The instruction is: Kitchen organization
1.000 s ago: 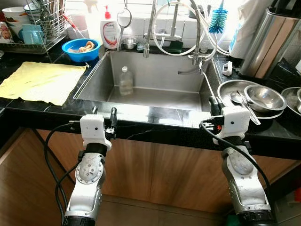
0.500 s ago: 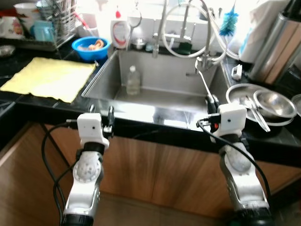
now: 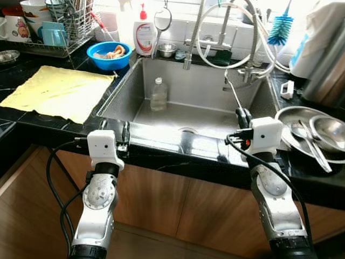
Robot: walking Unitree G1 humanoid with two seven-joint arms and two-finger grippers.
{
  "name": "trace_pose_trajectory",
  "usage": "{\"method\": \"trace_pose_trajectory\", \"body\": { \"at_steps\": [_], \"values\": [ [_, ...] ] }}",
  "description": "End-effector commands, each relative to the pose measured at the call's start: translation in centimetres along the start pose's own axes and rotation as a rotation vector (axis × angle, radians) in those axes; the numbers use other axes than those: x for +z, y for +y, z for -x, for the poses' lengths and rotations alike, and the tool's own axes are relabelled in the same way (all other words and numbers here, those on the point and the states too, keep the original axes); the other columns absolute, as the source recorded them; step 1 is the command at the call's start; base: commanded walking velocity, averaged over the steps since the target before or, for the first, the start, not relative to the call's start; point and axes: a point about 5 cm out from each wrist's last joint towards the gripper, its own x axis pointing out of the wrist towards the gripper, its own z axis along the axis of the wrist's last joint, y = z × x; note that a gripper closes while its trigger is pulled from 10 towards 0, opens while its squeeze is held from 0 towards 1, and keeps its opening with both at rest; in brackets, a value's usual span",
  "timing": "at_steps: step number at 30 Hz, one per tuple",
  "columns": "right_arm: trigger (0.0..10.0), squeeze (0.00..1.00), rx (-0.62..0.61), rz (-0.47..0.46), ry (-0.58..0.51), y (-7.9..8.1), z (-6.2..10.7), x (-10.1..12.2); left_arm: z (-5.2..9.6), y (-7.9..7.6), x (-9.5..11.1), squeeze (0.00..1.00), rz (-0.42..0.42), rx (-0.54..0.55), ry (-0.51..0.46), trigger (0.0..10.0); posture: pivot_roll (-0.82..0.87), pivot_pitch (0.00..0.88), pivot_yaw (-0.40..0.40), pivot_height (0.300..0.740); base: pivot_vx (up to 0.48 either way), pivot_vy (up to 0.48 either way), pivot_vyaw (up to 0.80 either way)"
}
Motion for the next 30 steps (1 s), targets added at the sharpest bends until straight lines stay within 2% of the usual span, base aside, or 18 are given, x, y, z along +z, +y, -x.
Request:
{"method": "trace_pose_trajectory", "body": {
  "at_steps": [1,7,20,24,30],
  "values": [
    [10.0,0.00,-0.025,-0.018,0.018,-0.7,0.0,-0.1,-0.2,-1.4,0.4,0.00,0.014,-0.048,-0.018,10.0,-0.09,0.000,-0.043,0.740,0.307,0.000,0.00],
    [10.0,0.00,-0.006,-0.026,0.017,-0.2,-0.1,0.0,-0.2,-1.6,0.5,0.00,0.015,-0.052,-0.021,10.0,-0.09,0.000,-0.043,0.740,0.311,0.000,0.00],
    [10.0,0.00,0.021,-0.025,0.157,-0.5,-0.6,-1.0,-0.2,-1.4,0.3,0.00,0.004,-0.044,-0.009,10.0,-0.08,0.000,-0.040,0.740,0.000,0.000,0.00],
    [10.0,0.00,0.051,-0.099,0.156,-0.4,-1.3,0.0,-0.2,-1.5,0.3,0.00,0.005,-0.045,-0.008,10.0,-0.08,0.000,-0.040,0.740,0.000,0.000,0.00],
    [10.0,0.00,0.081,-0.186,0.258,-0.1,-1.5,-0.8,-0.1,-1.5,0.3,0.00,0.003,-0.048,-0.005,10.0,-0.08,0.000,-0.041,0.740,0.000,0.000,0.00]
  ]
}}
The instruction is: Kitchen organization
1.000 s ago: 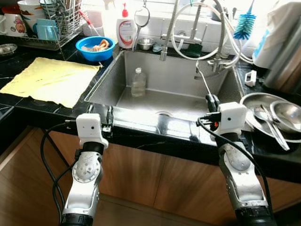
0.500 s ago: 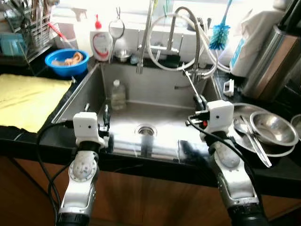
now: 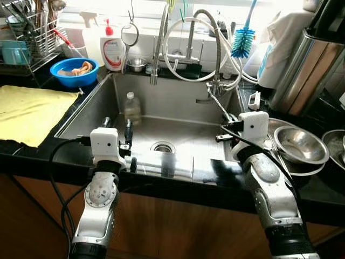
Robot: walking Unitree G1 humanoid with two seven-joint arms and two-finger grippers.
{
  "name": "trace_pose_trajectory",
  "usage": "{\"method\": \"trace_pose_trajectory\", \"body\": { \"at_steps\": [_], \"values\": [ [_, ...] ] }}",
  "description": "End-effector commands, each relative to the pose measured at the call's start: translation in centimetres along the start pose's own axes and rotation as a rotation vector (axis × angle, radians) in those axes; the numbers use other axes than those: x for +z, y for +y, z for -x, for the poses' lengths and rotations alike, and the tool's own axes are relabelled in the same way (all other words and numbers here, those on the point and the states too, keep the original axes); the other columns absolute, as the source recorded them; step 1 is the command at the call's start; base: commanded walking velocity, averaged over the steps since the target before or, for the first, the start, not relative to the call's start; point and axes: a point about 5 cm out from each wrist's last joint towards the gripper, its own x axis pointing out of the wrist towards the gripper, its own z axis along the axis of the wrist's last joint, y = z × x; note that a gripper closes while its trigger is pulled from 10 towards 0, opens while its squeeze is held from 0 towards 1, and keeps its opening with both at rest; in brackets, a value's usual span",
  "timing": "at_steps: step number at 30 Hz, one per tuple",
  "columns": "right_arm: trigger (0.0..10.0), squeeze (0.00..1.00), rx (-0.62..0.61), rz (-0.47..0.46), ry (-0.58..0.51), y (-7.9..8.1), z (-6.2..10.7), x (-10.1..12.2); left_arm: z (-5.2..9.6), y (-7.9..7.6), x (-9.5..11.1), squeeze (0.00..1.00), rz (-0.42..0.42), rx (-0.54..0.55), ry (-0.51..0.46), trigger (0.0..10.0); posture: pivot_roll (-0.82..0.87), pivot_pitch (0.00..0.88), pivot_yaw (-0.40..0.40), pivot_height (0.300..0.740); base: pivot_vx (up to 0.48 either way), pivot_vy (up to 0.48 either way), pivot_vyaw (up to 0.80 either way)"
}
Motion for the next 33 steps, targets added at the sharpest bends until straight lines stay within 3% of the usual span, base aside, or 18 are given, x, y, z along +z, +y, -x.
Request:
{"method": "trace_pose_trajectory", "body": {
  "at_steps": [1,8,17,18,19,27,29,30,31,32,33],
  "values": [
    [10.0,0.00,0.014,-0.026,0.012,-0.1,-0.2,0.4,0.0,-0.1,0.1,0.00,-0.014,-0.003,0.004,10.0,-0.08,0.000,-0.041,0.740,0.000,0.000,0.00],
    [10.0,0.00,0.131,-0.029,0.076,0.7,-0.2,-0.3,0.1,0.0,0.0,0.00,-0.016,-0.006,0.006,10.0,-0.08,0.000,-0.039,0.740,0.000,0.000,0.00],
    [10.0,0.00,0.133,-0.040,0.162,0.8,0.1,-1.5,0.2,-0.1,0.0,0.00,-0.014,-0.015,0.008,10.0,-0.07,0.000,-0.035,0.740,0.000,0.000,0.00],
    [10.0,0.27,0.135,-0.038,0.161,0.8,0.1,-1.5,0.2,-0.1,0.0,0.00,-0.015,-0.016,0.009,10.0,-0.07,0.000,-0.035,0.740,0.000,0.000,0.00],
    [10.0,0.38,0.132,-0.033,0.158,0.8,0.1,-1.4,0.2,-0.2,0.0,0.00,-0.014,-0.018,0.010,10.0,-0.07,0.000,-0.034,0.740,0.000,0.000,0.00],
    [10.0,0.30,0.094,-0.027,0.132,0.2,-0.1,-0.7,0.2,-0.2,0.1,0.00,-0.011,-0.016,0.006,10.0,-0.07,0.000,-0.035,0.740,0.000,0.000,0.00],
    [10.0,0.32,0.094,-0.027,0.131,0.2,-0.1,-0.7,0.2,-0.1,0.1,0.00,-0.010,-0.015,0.006,10.0,-0.07,0.000,-0.036,0.740,0.000,0.000,0.00],
    [10.0,0.51,0.096,-0.029,0.129,0.3,-0.1,-0.7,0.2,-0.1,0.1,0.00,-0.011,-0.014,0.006,10.0,-0.07,0.000,-0.036,0.740,0.000,0.000,0.00],
    [10.0,0.51,0.098,-0.029,0.126,0.3,-0.1,-0.6,0.2,-0.1,0.1,0.00,-0.010,-0.013,0.007,10.0,-0.07,0.000,-0.036,0.740,0.000,0.000,0.00],
    [10.0,0.87,0.101,-0.030,0.122,0.4,-0.1,-0.5,0.2,-0.1,0.1,0.00,-0.010,-0.012,0.007,10.0,-0.07,0.000,-0.035,0.740,0.000,0.000,0.00],
    [10.0,0.87,0.101,-0.030,0.122,0.4,-0.1,-0.5,0.2,-0.1,0.1,0.00,-0.009,-0.012,0.007,10.0,-0.07,0.000,-0.035,0.740,0.000,0.000,0.00]
  ]
}}
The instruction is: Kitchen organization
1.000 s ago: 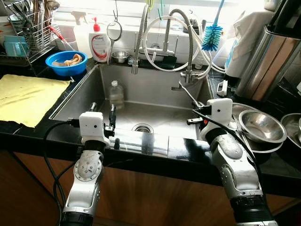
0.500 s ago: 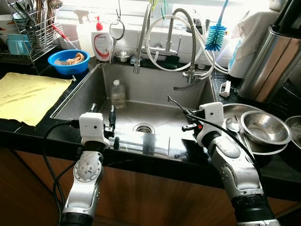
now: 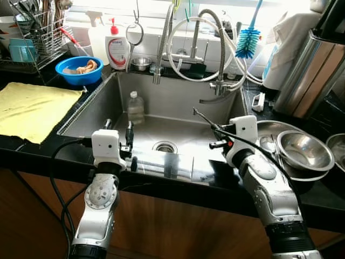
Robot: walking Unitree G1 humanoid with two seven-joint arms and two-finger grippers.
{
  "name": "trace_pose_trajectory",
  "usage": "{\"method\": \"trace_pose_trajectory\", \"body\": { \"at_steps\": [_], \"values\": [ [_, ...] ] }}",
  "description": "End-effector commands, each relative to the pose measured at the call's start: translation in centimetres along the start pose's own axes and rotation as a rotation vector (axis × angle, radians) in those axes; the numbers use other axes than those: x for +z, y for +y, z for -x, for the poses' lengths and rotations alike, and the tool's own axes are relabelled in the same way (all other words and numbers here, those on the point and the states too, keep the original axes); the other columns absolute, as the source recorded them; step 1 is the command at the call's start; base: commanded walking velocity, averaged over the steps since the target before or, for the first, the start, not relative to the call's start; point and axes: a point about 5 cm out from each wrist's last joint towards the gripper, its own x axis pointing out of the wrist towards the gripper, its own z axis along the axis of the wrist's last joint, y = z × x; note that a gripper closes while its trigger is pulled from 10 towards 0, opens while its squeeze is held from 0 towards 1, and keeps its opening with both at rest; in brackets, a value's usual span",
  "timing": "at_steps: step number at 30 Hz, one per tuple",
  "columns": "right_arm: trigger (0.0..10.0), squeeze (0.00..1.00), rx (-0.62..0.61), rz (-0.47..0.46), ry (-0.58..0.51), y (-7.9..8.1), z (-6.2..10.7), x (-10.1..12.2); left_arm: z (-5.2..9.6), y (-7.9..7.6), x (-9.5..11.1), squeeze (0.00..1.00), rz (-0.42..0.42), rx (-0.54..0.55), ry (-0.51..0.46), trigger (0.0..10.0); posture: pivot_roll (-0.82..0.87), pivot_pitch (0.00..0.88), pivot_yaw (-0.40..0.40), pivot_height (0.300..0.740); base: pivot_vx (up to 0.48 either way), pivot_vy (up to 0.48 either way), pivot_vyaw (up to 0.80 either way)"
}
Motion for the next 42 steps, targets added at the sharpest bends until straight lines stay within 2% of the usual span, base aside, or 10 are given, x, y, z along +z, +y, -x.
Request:
{"method": "trace_pose_trajectory", "body": {
  "at_steps": [1,10,11,13,14,24,25,29,30,42],
  "values": [
    [10.0,1.00,-0.002,-0.004,-0.002,0.0,0.0,0.3,0.0,0.0,0.3,0.00,-0.008,-0.005,-0.005,10.0,-0.07,0.000,-0.035,0.740,0.000,0.000,0.00],
    [10.0,1.00,-0.013,0.015,0.003,-0.2,0.0,0.3,0.0,-0.1,0.3,0.00,-0.004,-0.009,-0.003,10.0,-0.07,0.000,-0.035,0.740,0.000,0.000,0.00],
    [10.0,0.87,-0.017,0.019,0.004,-0.2,0.0,0.3,0.0,-0.1,0.3,0.00,-0.003,-0.010,-0.002,10.0,-0.07,0.000,-0.035,0.740,0.000,0.000,0.00],
    [10.0,0.87,-0.020,0.021,0.004,-0.3,0.1,0.3,0.0,-0.1,0.3,0.00,-0.004,-0.010,-0.002,10.0,-0.07,0.000,-0.035,0.740,0.000,0.000,0.00],
    [10.0,0.00,-0.022,0.028,0.002,-0.3,0.1,0.3,0.0,-0.1,0.3,0.00,-0.004,-0.010,-0.003,10.0,-0.07,0.000,-0.034,0.740,0.000,0.000,0.00],
    [10.0,0.00,-0.045,0.045,-0.055,-0.4,0.2,1.2,-0.1,-0.1,0.4,0.00,0.000,-0.010,-0.007,10.0,-0.08,0.000,-0.033,0.740,0.000,0.000,0.00],
    [10.0,1.00,-0.040,0.041,-0.056,-0.3,0.2,1.2,-0.1,-0.1,0.4,0.00,0.001,-0.011,-0.007,10.0,-0.08,0.000,-0.033,0.740,0.000,0.000,0.00],
    [10.0,0.95,-0.039,0.055,-0.071,-0.2,0.3,1.4,-0.1,-0.1,0.4,0.00,0.003,-0.011,-0.009,10.0,-0.08,0.000,-0.034,0.740,0.000,0.000,0.00],
    [10.0,0.05,-0.043,0.067,-0.085,-0.1,0.3,1.7,-0.1,-0.1,0.4,0.00,0.003,-0.011,-0.010,10.0,-0.08,0.000,-0.034,0.740,0.000,0.000,0.00],
    [10.0,0.00,-0.089,0.179,-0.320,0.7,1.8,3.6,0.0,0.2,0.4,0.00,-0.010,0.016,-0.013,10.0,-0.08,0.000,-0.033,0.740,0.000,0.000,0.00]
  ]
}}
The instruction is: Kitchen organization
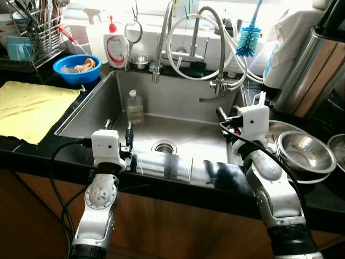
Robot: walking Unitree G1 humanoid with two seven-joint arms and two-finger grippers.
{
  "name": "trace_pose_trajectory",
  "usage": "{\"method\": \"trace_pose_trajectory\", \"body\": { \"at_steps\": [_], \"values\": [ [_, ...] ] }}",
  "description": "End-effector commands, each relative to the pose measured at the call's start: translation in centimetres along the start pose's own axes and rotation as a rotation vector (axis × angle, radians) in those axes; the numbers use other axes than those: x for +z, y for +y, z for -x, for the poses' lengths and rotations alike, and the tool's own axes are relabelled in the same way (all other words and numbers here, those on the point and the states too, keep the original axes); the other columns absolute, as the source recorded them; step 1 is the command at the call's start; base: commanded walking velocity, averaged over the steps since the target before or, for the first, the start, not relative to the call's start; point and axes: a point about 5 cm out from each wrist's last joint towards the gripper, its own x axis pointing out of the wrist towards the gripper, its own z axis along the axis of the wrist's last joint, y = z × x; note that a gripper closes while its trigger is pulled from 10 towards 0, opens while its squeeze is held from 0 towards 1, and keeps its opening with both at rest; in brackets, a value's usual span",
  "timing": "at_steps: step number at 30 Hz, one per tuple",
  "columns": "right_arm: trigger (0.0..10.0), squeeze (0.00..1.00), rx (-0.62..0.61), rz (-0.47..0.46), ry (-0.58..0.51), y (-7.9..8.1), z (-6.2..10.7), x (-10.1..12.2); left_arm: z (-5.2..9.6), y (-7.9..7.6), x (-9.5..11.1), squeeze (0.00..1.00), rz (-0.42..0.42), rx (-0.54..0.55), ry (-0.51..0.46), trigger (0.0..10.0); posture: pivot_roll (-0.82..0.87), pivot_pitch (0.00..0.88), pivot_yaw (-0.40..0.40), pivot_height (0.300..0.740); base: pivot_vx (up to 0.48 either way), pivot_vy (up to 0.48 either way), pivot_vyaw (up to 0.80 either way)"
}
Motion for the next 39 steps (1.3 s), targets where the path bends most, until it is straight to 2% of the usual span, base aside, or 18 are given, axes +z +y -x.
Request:
{"method": "trace_pose_trajectory", "body": {
  "at_steps": [1,3,7,11,14,19,25,30,34,39],
  "values": [
    [10.0,0.00,-0.003,0.030,-0.042,0.3,0.7,0.2,0.1,0.3,0.4,0.00,-0.008,0.018,-0.014,10.0,-0.08,0.000,-0.031,0.740,0.000,0.000,0.00],
    [10.0,0.00,-0.029,0.042,-0.039,0.2,1.5,-0.5,0.0,0.4,0.5,0.00,-0.004,0.025,-0.019,10.0,-0.08,0.000,-0.031,0.740,0.000,0.137,0.00],
    [10.0,0.00,-0.060,0.076,-0.030,0.1,1.7,-1.3,-0.4,0.3,0.5,0.00,-0.001,0.020,-0.023,10.0,-0.09,0.000,-0.027,0.740,0.000,0.308,0.00],
    [10.0,0.00,-0.073,0.067,-0.081,0.0,0.7,-0.4,-1.5,0.3,0.8,0.00,-0.001,0.018,-0.046,10.0,-0.09,0.000,-0.025,0.740,0.000,0.368,0.00],
    [10.0,0.00,-0.099,0.078,-0.137,-0.7,0.0,0.6,-2.3,0.4,1.3,0.00,0.001,0.029,-0.076,10.0,-0.08,0.000,-0.035,0.740,0.000,0.371,0.00],
    [10.0,0.00,-0.114,0.096,-0.170,-1.7,-0.8,1.6,-2.6,0.7,1.6,0.00,-0.009,0.049,-0.099,10.0,-0.06,0.000,-0.053,0.740,0.000,0.372,0.00],
    [10.0,0.00,-0.168,0.090,-0.178,-3.4,-1.1,1.9,-2.5,0.5,1.6,0.00,-0.004,0.045,-0.103,10.0,-0.08,0.000,-0.038,0.740,0.000,0.155,0.00],
    [10.0,0.00,-0.243,0.096,-0.178,-5.3,0.1,2.1,-2.3,0.3,1.0,0.00,0.004,0.019,-0.080,10.0,-0.16,0.000,-0.007,0.740,0.000,0.073,0.00],
    [10.0,0.00,-0.258,0.094,-0.162,-5.7,0.9,1.6,-2.1,0.0,0.8,0.00,0.006,0.006,-0.077,10.0,-0.18,0.000,-0.004,0.740,0.000,0.384,0.00],
    [10.0,0.00,-0.258,0.095,-0.149,-5.7,2.7,1.2,-2.1,-1.6,0.8,0.00,0.028,-0.047,-0.085,10.0,-0.23,0.000,0.008,0.740,0.000,0.136,-0.78]
  ]
}}
